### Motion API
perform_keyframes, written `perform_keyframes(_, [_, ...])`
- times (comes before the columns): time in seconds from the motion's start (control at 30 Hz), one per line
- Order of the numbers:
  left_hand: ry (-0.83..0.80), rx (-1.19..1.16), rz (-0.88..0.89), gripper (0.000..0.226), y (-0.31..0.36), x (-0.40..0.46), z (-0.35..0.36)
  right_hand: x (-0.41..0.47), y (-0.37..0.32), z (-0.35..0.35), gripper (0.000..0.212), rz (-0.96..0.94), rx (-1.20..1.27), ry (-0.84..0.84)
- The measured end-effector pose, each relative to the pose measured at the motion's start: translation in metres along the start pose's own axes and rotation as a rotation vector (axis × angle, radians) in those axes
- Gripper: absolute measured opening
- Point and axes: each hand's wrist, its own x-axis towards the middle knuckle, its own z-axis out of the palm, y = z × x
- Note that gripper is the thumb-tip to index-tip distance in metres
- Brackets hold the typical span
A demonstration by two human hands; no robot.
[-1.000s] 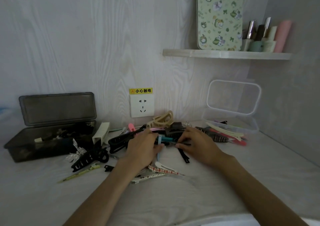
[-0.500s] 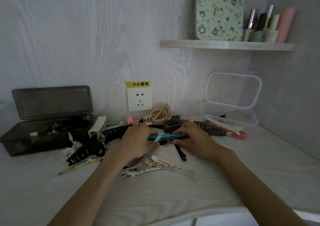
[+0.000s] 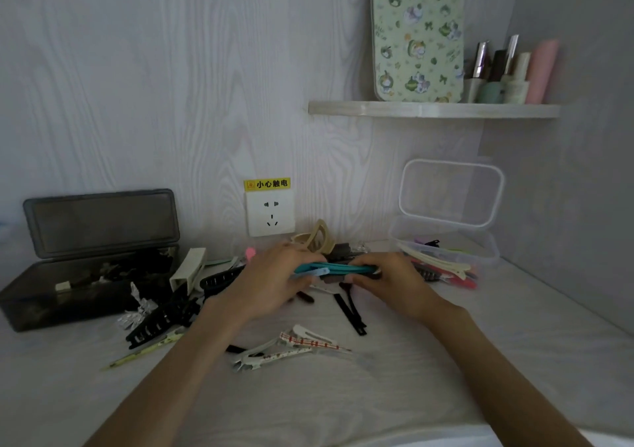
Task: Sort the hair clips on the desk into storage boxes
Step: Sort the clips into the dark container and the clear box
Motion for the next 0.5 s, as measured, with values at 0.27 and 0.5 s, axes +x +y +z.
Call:
perform_keyframes(0.27, [0.069, -0.003, 0.160, 0.035, 0.055, 0.085, -0.004, -0.010, 0.044, -0.075, 0.019, 0.060, -0.202, 0.332])
perform_keyframes(0.5, [0.009, -0.053, 0.221, 0.030, 0.113, 0.162, 0.053, -0.034, 0.113, -0.094, 0.022, 0.305, -0.335, 0.460])
